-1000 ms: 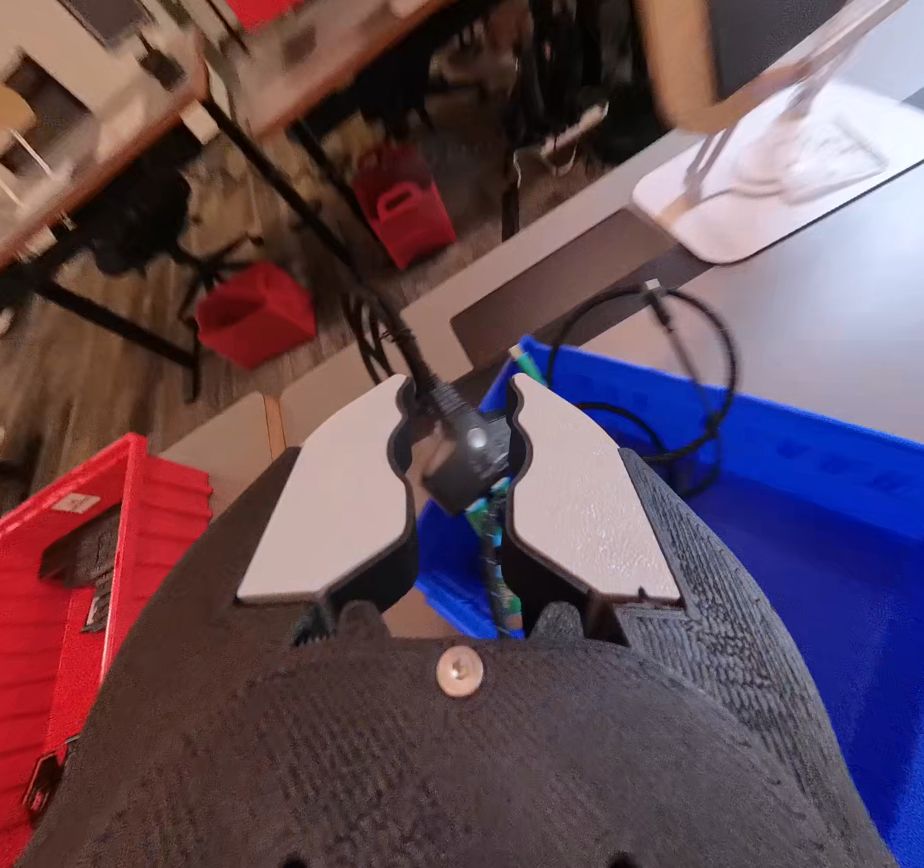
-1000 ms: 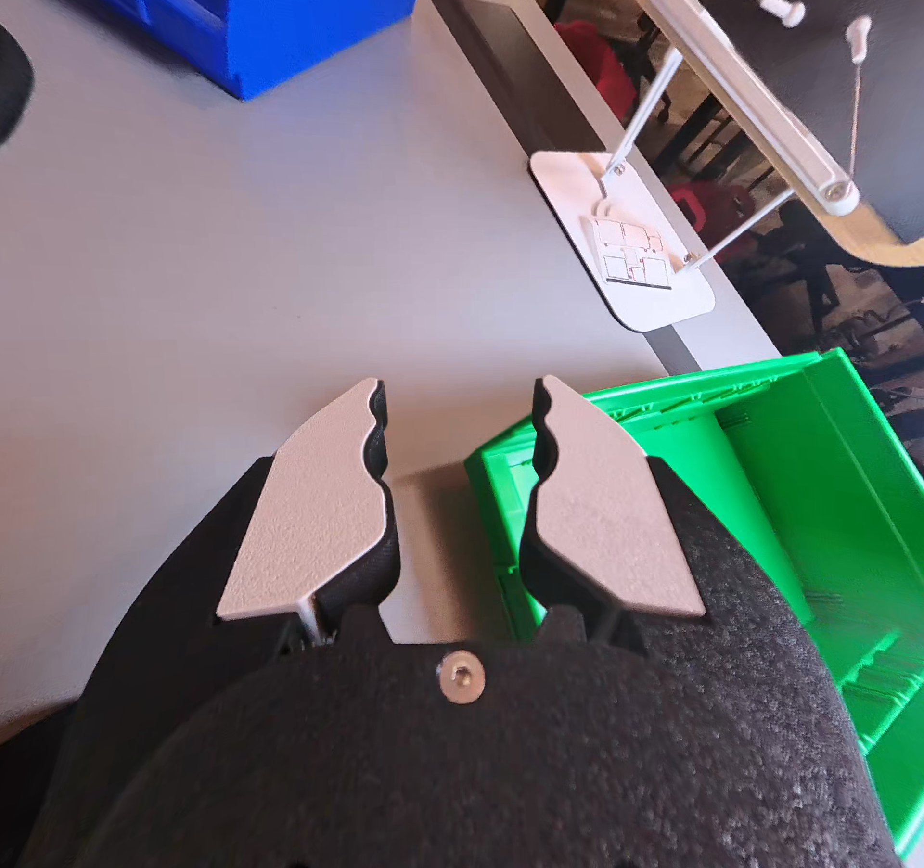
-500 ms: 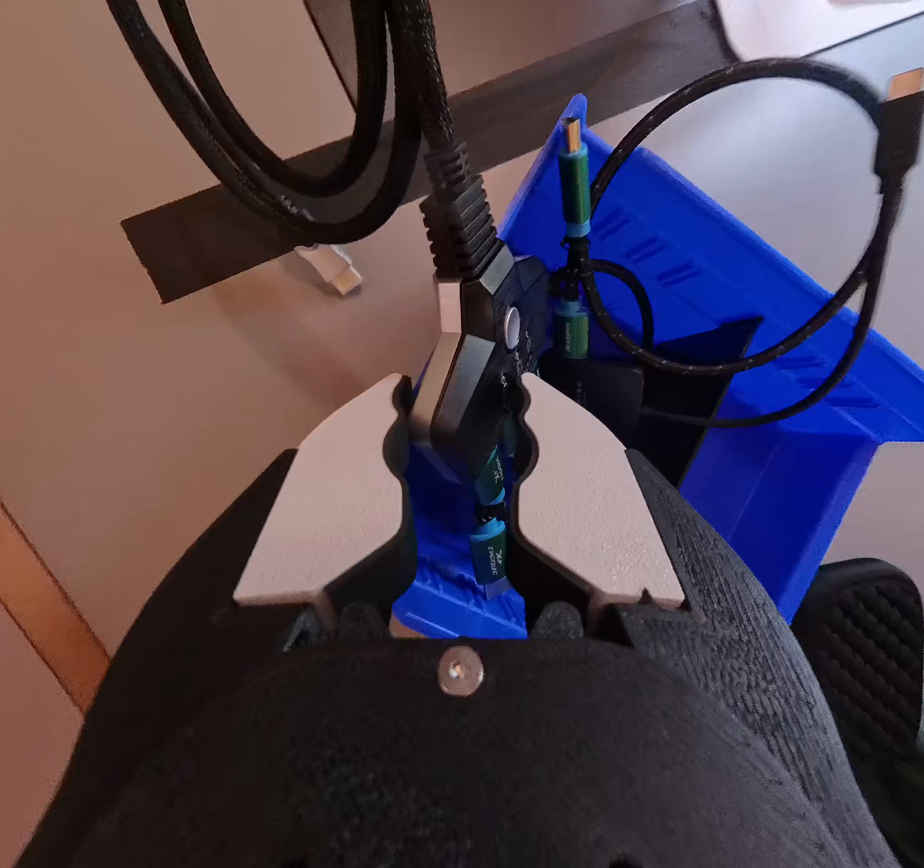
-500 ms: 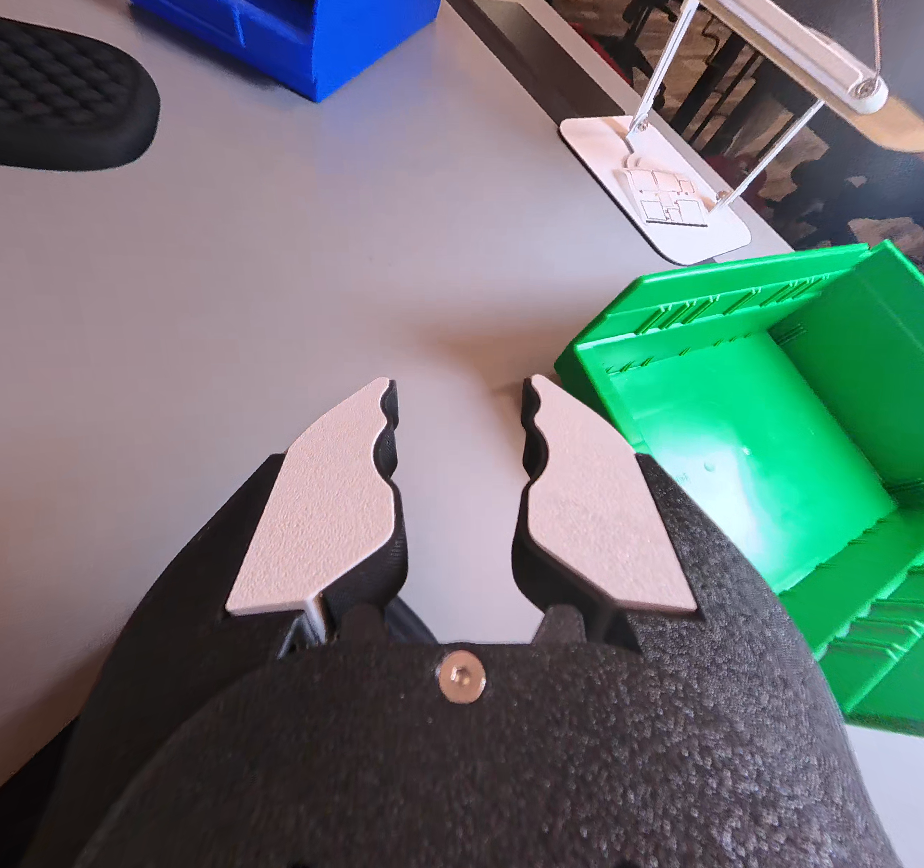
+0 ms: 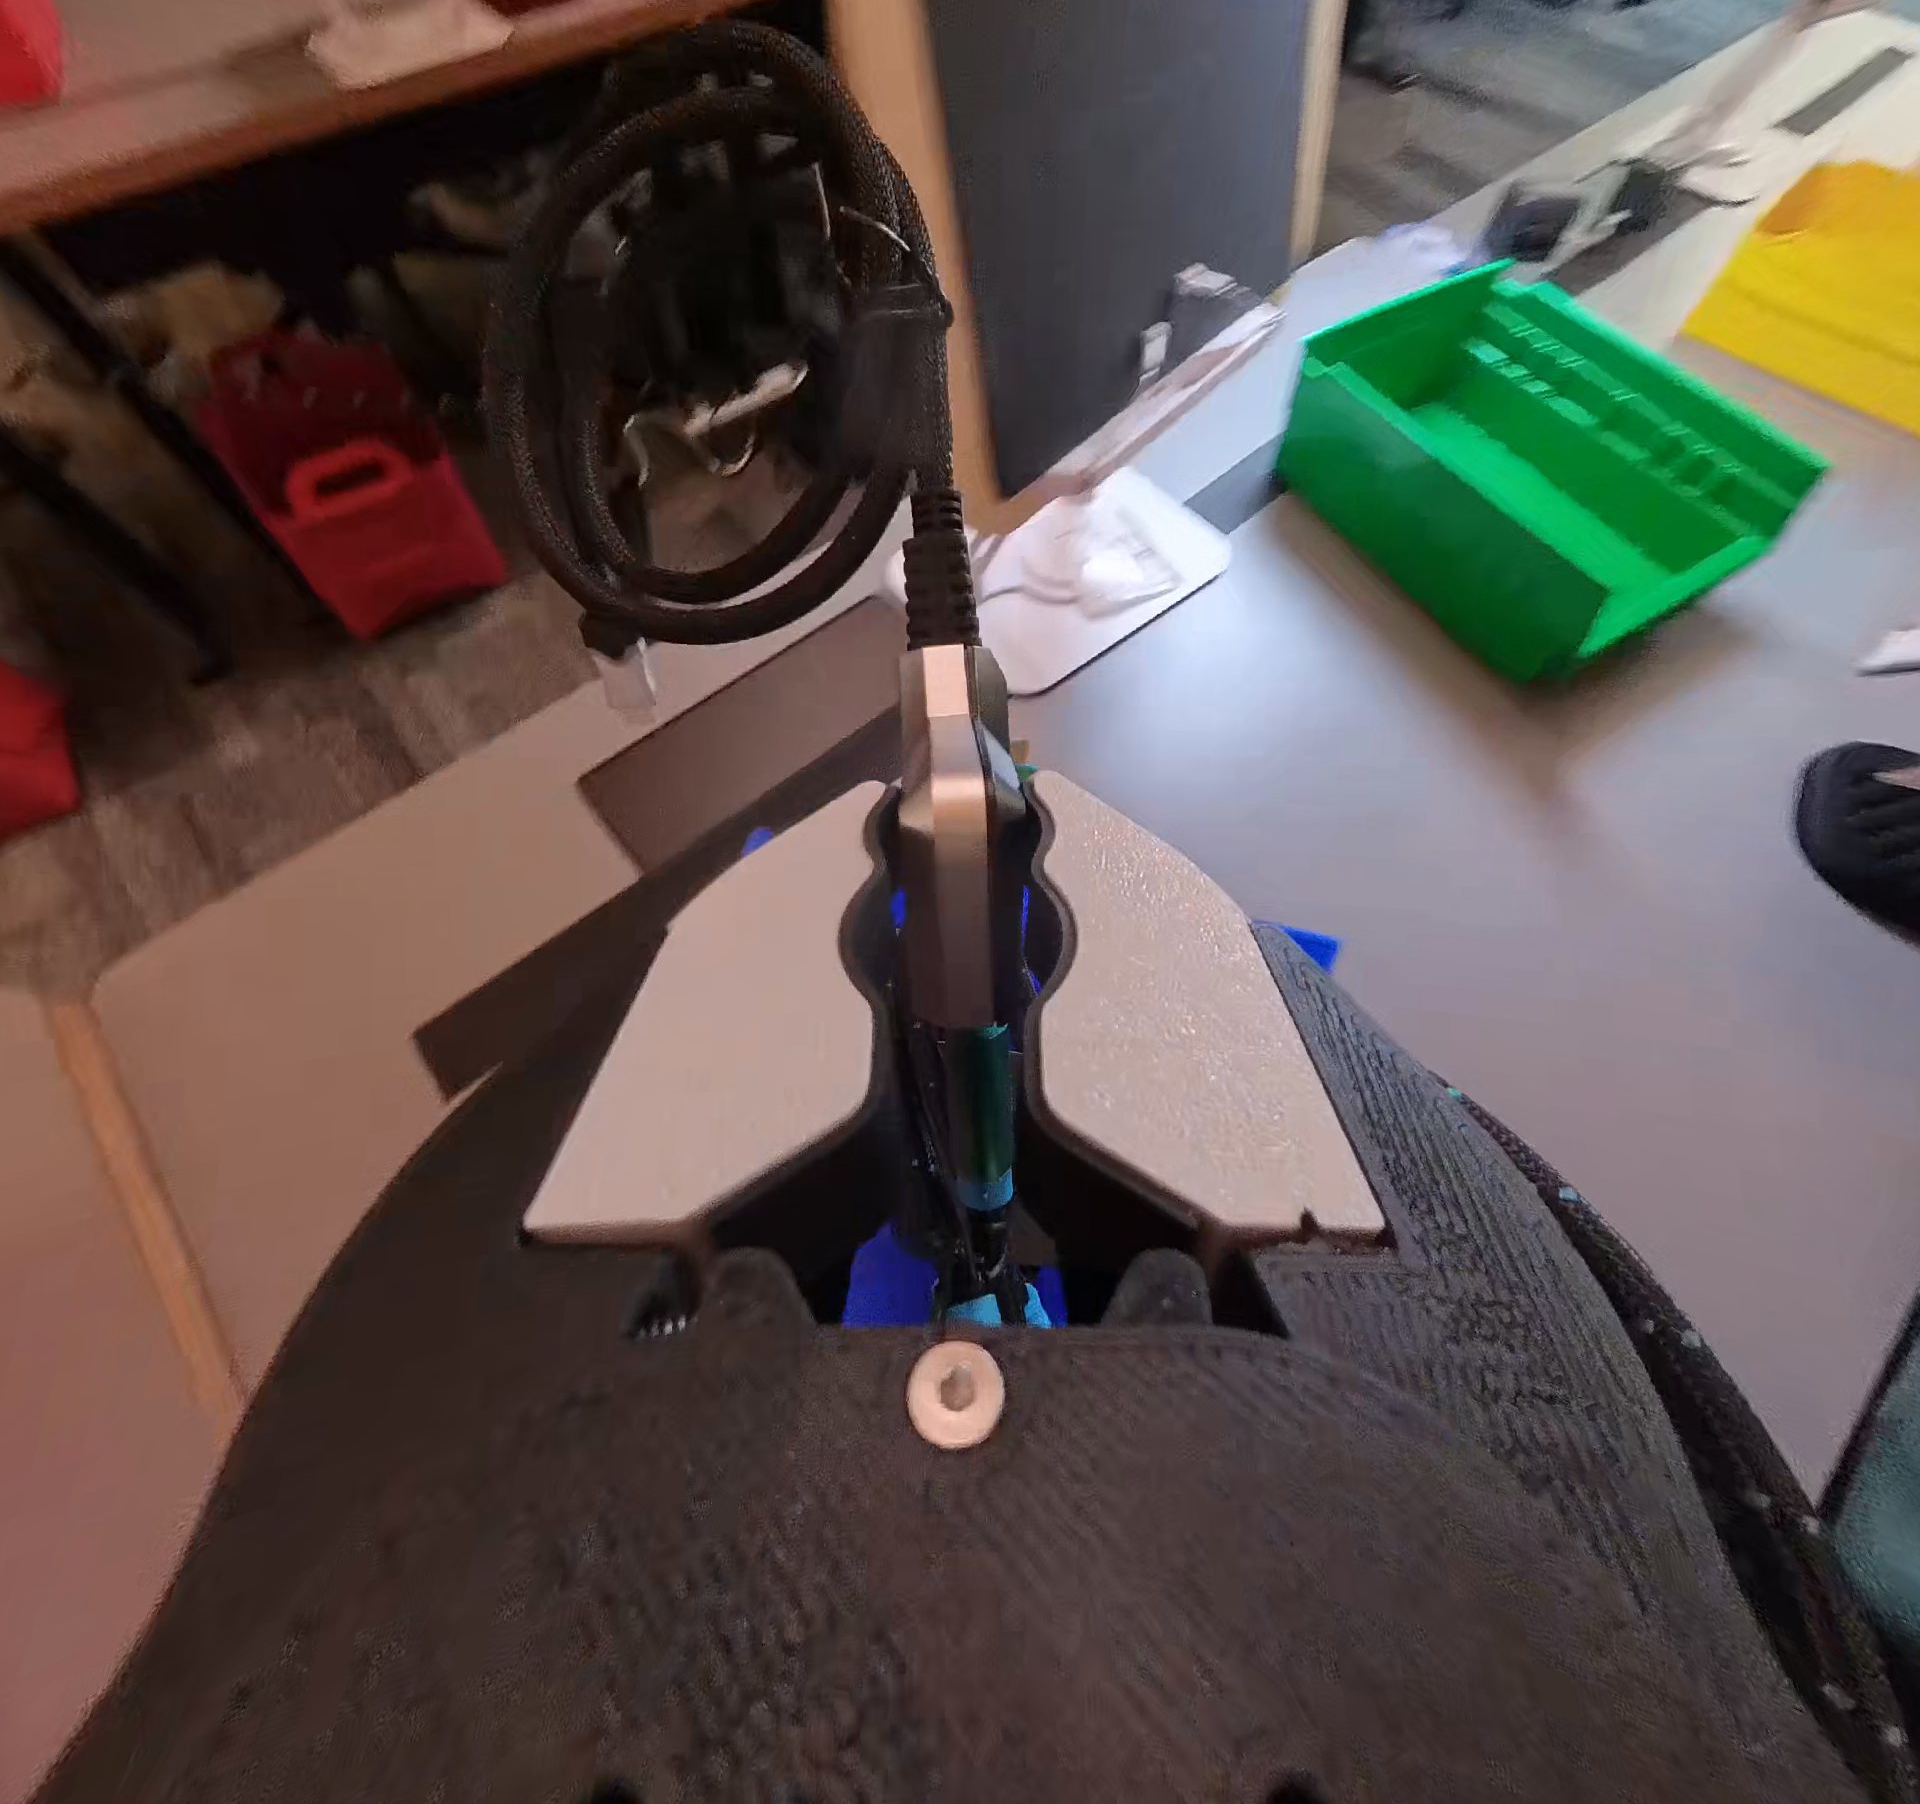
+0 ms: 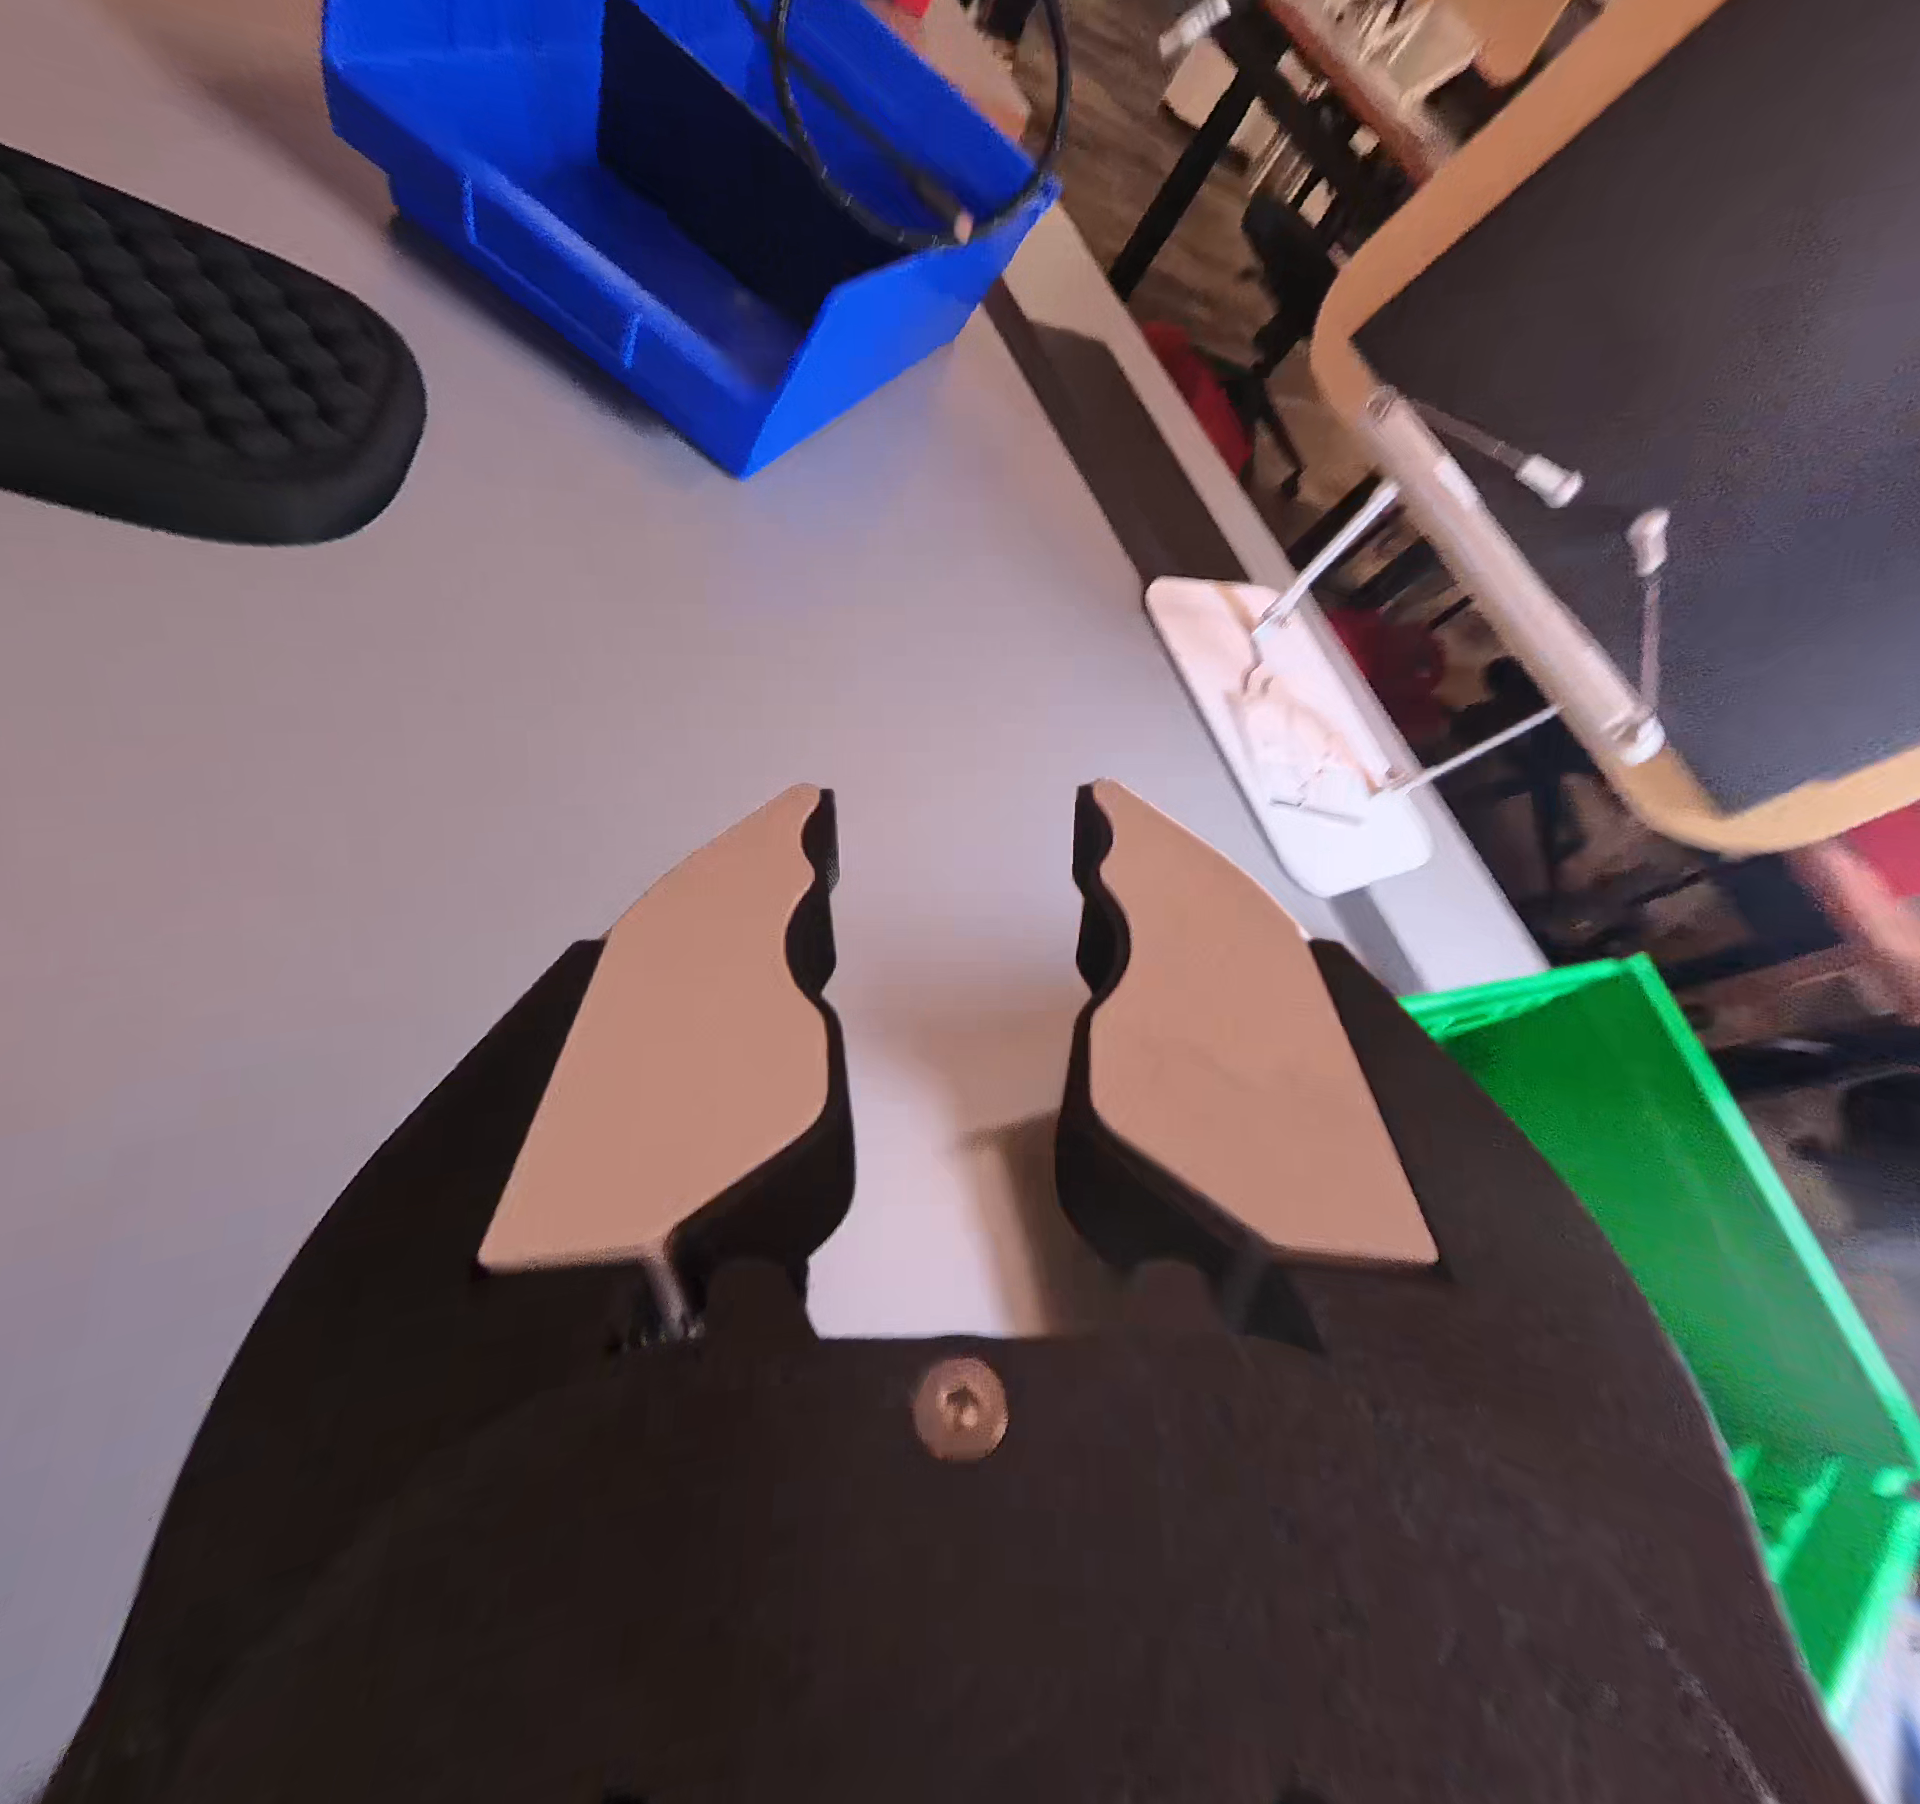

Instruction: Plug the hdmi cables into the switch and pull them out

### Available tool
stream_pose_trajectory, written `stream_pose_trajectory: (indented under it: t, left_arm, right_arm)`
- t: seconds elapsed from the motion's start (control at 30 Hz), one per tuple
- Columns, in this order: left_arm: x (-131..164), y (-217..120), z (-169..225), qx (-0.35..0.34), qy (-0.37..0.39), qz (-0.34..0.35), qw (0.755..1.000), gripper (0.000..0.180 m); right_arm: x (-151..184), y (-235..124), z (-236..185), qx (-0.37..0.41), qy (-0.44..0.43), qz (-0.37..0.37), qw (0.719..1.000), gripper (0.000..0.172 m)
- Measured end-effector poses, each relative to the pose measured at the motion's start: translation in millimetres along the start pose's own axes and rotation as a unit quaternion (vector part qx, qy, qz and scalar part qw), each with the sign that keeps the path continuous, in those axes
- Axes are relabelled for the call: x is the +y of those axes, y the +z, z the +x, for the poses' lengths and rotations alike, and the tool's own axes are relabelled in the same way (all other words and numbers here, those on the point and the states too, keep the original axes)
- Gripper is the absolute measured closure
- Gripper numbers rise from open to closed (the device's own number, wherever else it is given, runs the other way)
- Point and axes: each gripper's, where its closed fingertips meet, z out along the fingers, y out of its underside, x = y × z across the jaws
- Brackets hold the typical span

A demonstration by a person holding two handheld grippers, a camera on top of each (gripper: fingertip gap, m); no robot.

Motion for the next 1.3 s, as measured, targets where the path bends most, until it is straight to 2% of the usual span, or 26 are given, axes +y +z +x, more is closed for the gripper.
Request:
stream_pose_trajectory:
  t: [0.17, 0.23, 0.3, 0.37, 0.5, 0.67, 0.87, 0.97, 1.13, 1.3]
  left_arm:
    - [-58, -15, 119, 0.124, 0.056, 0.106, 0.985, 0.16]
    - [-71, -12, 163, 0.179, 0.052, 0.142, 0.972, 0.16]
    - [-76, -3, 196, 0.227, 0.045, 0.169, 0.958, 0.16]
    - [-73, 17, 213, 0.244, 0.041, 0.181, 0.952, 0.16]
    - [-52, 57, 217, 0.261, 0.02, 0.169, 0.95, 0.16]
    - [-39, 74, 208, 0.245, 0.013, 0.155, 0.957, 0.16]
    - [-31, 72, 178, 0.205, -0.016, 0.148, 0.967, 0.159]
    - [-26, 60, 138, 0.158, -0.049, 0.156, 0.974, 0.16]
    - [-7, 33, 41, 0.061, -0.103, 0.186, 0.975, 0.159]
    - [31, 23, -30, -0.037, -0.073, 0.136, 0.987, 0.159]
  right_arm:
    - [-54, 7, 17, 0.089, -0.12, 0.044, 0.988, 0.127]
    - [-73, 9, 27, 0.139, -0.182, 0.056, 0.972, 0.128]
    - [-88, 9, 36, 0.163, -0.203, 0.071, 0.963, 0.129]
    - [-89, 10, 41, 0.153, -0.179, 0.077, 0.969, 0.13]
    - [-55, 13, 46, 0.127, -0.124, 0.06, 0.982, 0.13]
    - [-28, 7, 45, 0.112, -0.11, 0.042, 0.987, 0.13]
    - [-13, 4, 42, 0.104, -0.097, 0.033, 0.989, 0.13]
    - [-2, -4, 37, 0.099, -0.099, 0.02, 0.99, 0.13]
    - [22, -22, 29, 0.087, -0.092, -0.002, 0.992, 0.13]
    - [40, -34, 26, 0.088, -0.085, -0.024, 0.992, 0.13]
